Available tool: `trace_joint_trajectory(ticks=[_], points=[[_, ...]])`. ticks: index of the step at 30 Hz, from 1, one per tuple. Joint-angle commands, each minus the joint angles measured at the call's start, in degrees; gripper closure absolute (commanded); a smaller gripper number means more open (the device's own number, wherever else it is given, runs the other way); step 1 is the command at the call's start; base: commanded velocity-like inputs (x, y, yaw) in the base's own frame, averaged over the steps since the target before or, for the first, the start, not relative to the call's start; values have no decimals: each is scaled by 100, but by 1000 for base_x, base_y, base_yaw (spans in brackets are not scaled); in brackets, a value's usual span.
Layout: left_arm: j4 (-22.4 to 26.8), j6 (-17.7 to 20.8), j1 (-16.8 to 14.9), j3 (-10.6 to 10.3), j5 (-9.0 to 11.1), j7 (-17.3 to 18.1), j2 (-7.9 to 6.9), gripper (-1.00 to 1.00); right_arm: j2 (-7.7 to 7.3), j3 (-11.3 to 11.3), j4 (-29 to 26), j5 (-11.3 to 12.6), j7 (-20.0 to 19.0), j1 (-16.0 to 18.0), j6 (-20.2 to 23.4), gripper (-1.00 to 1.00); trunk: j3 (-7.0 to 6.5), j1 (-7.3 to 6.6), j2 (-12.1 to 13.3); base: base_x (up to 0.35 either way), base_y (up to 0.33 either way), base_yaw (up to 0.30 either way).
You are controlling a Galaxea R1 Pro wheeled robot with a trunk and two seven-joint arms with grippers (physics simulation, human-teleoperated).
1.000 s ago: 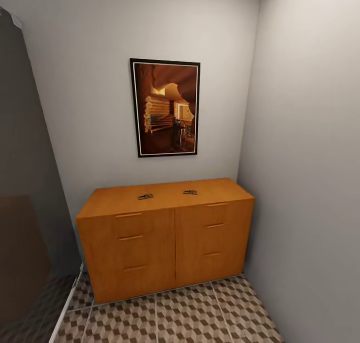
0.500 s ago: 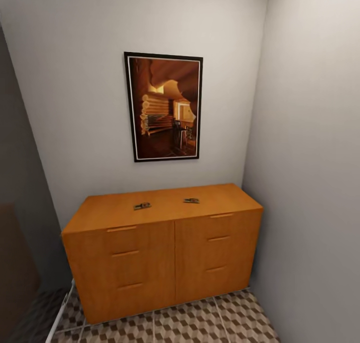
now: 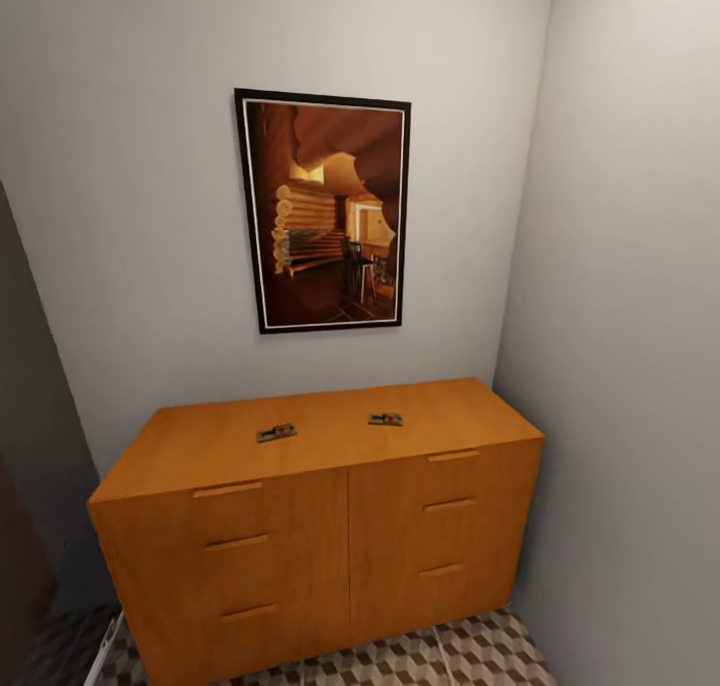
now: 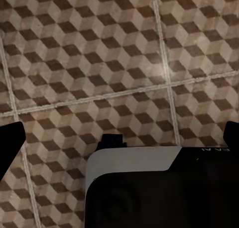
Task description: Take the four mousetraps from the cabinet in the bathroom and place them on the bathroom floor. Make sure all four end up on the same floor surface, and ensure that at least two of them are either under or directly next to the same bathroom sink.
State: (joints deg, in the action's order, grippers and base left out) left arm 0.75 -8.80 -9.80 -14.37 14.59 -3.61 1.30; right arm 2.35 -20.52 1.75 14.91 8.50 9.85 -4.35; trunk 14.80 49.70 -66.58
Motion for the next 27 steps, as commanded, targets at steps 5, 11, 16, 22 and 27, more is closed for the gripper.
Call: trace_joint_trajectory(ticks=[5,11,16,22,27], points=[[-1,-24,-4,-52,44,-23,2,-100,3,-48,19,56,8,8,-34,-100,7,2,-4,67,0,0],[3,-28,-4,-49,47,-32,7,-100,4,-48,19,56,5,8,-33,-100,7,2,-4,15,0,0],[2,-26,-4,-53,46,-28,13,-100,4,-48,19,56,8,8,-31,-100,7,2,-4,41,0,0],[3,-25,-4,-54,44,-26,4,-100,3,-48,19,56,7,8,-31,-100,7,2,-4,203,0,0],[4,-25,-4,-55,50,-26,2,-100,2,-48,19,56,7,8,-30,-100,7,2,-4,259,0,0]])
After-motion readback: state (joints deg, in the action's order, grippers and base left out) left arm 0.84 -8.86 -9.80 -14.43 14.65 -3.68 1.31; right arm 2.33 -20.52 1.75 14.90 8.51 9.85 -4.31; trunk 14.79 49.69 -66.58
